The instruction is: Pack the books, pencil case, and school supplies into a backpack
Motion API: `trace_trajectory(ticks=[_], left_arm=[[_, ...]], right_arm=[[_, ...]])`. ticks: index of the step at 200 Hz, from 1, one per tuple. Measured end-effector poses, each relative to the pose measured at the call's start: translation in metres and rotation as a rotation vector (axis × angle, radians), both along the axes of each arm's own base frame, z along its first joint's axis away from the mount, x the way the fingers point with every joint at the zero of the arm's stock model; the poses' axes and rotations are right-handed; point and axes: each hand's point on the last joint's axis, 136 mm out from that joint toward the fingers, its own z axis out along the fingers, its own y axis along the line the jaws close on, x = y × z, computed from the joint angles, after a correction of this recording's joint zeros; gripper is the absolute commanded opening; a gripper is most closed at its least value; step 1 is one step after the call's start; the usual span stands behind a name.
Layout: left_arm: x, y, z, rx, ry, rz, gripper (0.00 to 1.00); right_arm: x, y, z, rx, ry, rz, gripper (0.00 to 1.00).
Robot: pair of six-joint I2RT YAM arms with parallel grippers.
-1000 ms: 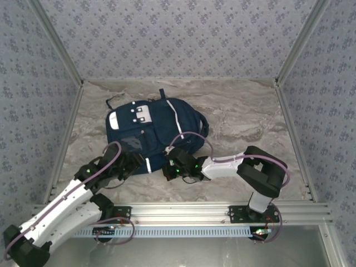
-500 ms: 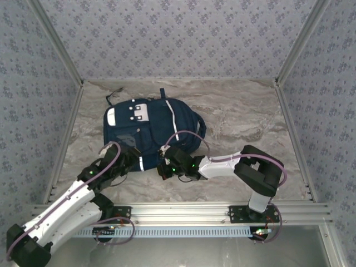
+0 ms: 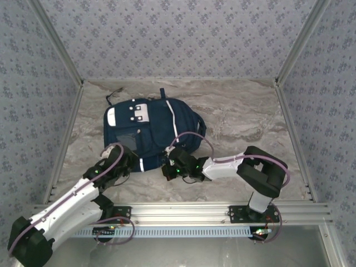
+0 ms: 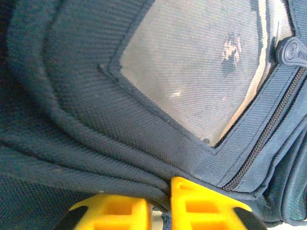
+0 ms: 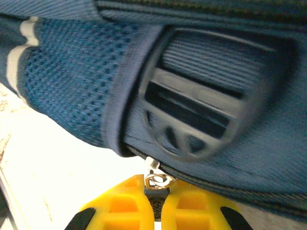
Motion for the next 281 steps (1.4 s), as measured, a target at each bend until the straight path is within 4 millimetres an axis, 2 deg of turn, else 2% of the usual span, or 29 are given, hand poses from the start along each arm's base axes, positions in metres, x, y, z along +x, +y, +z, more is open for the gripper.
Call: trace_trajectory(ticks=[48, 113, 182, 234, 257, 281], left_arm=[[0.004, 0.008, 0.005, 0.009, -0.004, 0.028, 0.06], [0.005, 0.011, 0.005, 0.017, 0.0, 0.034, 0.05], [0.006, 0.012, 0.006, 0.032, 0.012, 0.025, 0.05], [0.006, 0.009, 0.002, 0.042, 0.039, 0.012, 0.06], [0.007, 0.01, 0.0, 0.058, 0.047, 0.005, 0.07], [0.009, 0.009, -0.001, 0.079, 0.063, -0.009, 0.07]], right_arm=[[0.009, -0.023, 0.002, -0.013, -0.021, -0.05, 0.0], [0.014, -0.046, 0.0, -0.022, -0.03, -0.087, 0.0], [0.03, -0.081, 0.005, -0.057, -0.064, -0.129, 0.0], [0.044, -0.119, 0.013, -0.09, -0.091, -0.196, 0.0], [0.057, -0.148, 0.015, -0.115, -0.105, -0.286, 0.0], [0.071, -0.165, 0.014, -0.12, -0.1, -0.349, 0.0]])
